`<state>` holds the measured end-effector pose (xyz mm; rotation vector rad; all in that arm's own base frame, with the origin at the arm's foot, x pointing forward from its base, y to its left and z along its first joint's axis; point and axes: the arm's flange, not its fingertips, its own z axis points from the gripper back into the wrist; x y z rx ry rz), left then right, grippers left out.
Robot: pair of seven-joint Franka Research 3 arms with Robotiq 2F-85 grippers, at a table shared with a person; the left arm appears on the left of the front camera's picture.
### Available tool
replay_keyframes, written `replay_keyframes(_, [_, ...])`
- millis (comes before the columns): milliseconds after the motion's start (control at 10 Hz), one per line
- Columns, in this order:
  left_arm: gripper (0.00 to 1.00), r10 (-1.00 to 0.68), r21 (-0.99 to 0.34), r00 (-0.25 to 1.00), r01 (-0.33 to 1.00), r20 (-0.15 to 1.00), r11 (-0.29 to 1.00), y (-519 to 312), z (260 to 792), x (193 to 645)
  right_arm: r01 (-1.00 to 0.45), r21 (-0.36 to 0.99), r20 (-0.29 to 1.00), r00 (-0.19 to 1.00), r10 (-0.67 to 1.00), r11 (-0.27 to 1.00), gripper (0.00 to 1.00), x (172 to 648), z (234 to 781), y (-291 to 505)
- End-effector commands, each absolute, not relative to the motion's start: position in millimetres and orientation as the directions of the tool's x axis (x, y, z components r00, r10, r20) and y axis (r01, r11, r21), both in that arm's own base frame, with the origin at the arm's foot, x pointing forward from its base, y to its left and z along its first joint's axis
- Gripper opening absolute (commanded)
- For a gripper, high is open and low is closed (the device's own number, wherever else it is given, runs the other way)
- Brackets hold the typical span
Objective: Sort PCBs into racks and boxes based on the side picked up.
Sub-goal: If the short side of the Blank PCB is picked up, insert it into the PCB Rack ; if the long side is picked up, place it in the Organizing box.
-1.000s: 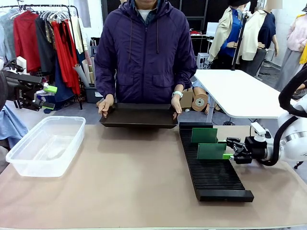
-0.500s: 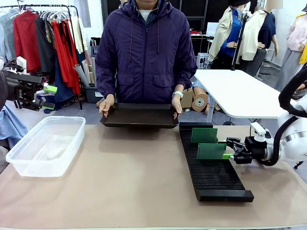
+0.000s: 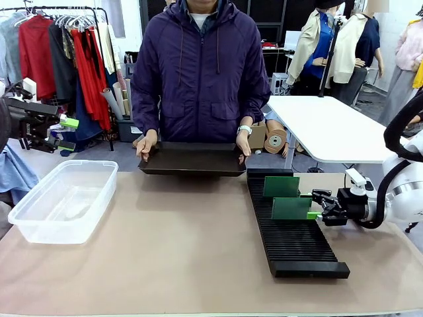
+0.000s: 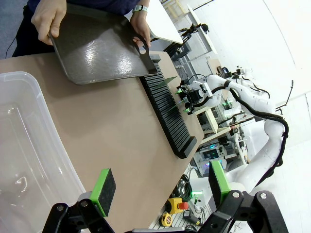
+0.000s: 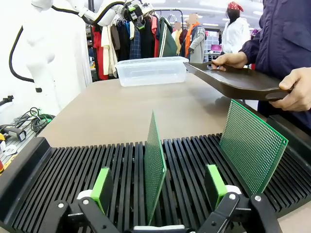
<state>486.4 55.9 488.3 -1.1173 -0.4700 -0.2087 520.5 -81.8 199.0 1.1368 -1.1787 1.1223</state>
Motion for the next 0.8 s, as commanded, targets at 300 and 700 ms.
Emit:
replay_keyframes(300, [1.0,0.071,-0.813,0.882,0.394,0.466,0.429,56,490,486,-0.994,0.053,0.998,0.057,0.041,0.092,1.0,520,199,-82])
replay_keyframes(700, [1.0,0.071,-0.813,0.882,0.394,0.466,0.429,56,490,486,-0.993,0.011,0.997,0.019,0.069,0.12,1.0,528,235,-65])
